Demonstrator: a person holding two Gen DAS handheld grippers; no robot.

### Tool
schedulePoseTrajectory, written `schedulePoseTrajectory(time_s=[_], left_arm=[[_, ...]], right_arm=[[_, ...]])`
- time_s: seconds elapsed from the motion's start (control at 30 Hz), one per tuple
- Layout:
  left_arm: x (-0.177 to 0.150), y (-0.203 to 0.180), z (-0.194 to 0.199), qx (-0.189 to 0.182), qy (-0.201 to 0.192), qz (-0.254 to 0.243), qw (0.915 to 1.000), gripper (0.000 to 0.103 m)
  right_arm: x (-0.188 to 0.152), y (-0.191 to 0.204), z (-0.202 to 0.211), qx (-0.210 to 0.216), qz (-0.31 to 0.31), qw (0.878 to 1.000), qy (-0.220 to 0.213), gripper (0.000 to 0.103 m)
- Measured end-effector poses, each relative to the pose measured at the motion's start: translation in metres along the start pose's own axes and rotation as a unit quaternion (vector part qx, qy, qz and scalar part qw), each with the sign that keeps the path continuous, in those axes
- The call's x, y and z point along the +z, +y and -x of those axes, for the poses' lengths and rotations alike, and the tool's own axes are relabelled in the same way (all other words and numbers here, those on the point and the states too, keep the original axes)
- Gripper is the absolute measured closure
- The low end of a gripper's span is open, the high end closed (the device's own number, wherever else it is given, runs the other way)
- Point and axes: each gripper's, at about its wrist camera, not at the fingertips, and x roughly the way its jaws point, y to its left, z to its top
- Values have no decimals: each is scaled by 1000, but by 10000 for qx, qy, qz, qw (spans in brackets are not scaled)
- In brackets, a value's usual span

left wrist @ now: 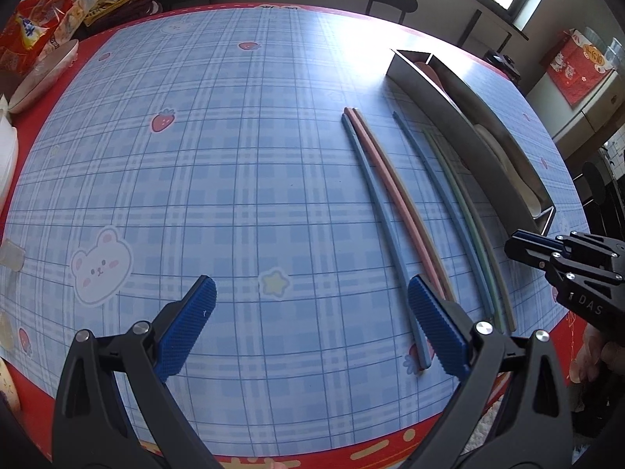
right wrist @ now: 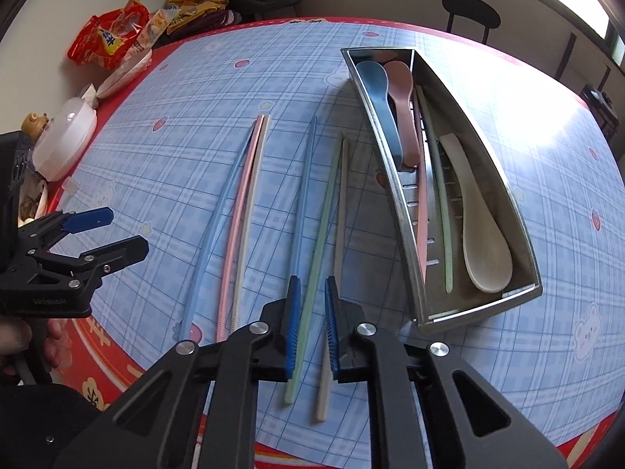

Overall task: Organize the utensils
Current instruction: 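Close the right tool on the beige chopstick while the left tool grasps the blue chopstick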

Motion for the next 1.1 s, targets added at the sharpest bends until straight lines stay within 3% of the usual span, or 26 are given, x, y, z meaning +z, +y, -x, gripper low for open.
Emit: schedulePoseTrajectory(time_s=[0.27, 0.67, 0.9, 1.1], left_arm=[[-2, 8, 0, 77, 18, 199, 9998, 6], [-2, 6, -1, -24, 40, 201, 9998, 9], [-2, 5, -4, -75, 97, 225, 9997, 16], [-2, -3, -8, -219, 174, 37, 9996, 33]], right_arm=[[0, 1, -24, -286, 68, 9988, 389, 90], [-8, -11, -25, -320, -159, 9986, 386, 90], [-11, -5, -25, -414, 69, 9987, 276, 90], [-17, -11, -21, -392, -68, 9990, 180, 96]])
